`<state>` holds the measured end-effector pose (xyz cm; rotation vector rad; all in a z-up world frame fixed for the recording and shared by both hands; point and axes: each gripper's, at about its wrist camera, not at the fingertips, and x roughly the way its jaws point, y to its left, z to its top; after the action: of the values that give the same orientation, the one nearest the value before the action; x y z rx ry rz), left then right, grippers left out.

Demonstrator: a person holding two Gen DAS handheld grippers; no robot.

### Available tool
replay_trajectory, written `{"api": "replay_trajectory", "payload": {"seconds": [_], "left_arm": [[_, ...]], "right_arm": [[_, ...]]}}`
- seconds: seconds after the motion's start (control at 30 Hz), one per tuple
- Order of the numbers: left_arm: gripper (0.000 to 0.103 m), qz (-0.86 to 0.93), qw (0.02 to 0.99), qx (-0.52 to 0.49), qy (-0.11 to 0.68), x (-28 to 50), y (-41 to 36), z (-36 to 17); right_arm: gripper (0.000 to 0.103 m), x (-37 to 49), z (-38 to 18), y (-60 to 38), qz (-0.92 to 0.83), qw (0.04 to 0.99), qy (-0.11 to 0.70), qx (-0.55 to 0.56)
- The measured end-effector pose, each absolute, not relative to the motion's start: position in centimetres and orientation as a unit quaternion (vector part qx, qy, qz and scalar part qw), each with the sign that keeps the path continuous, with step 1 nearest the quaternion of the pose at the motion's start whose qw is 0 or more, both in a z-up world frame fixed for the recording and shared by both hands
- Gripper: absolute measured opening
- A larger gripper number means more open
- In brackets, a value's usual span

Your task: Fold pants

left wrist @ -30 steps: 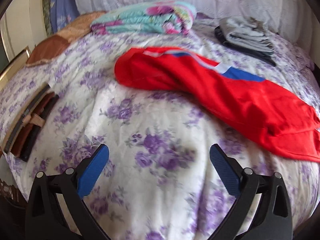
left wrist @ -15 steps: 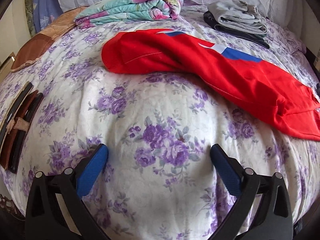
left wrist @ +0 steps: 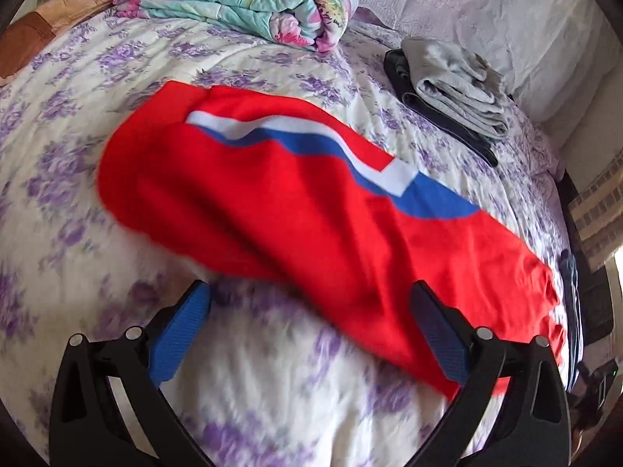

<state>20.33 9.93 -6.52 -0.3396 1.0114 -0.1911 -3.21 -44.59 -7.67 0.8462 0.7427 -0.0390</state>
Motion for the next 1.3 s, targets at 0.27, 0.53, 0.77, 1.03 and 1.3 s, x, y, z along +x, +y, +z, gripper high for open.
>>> {"api": "replay_trajectory", "payload": {"seconds": [0.27,0.53,0.77,1.03,1.3], "left_arm": [[0.099,-0.057,0.848,-0.179,0.495,24.4,9.5,-6.6],[0.09,-0.042,0.867,-0.174,0.464,25.5,9.3,-6.3],[0.041,-0.061,0.888,-0.159,0.428,25.9,9.1,-4.7],[0.028,-0.069,0.926,-0.155,0.338,29.8,6.5,3.2],[0.062,-0.009,0.916,-0.131,0.38,32.0,6.2,-2.0]], "right_arm": [[0.1,4.0,-8.0,-44.3,-0.011,0.856,0.351,0.379],[0.055,11.0,-8.3,-45.2,0.031,0.862,0.345,0.371],[0.021,14.2,-9.0,-47.0,0.075,0.832,0.329,0.439],[0.02,20.7,2.3,-48.0,0.101,0.888,0.228,0.387],[0.09,23.5,-2.3,-52.5,-0.033,0.89,0.304,0.339]]}}
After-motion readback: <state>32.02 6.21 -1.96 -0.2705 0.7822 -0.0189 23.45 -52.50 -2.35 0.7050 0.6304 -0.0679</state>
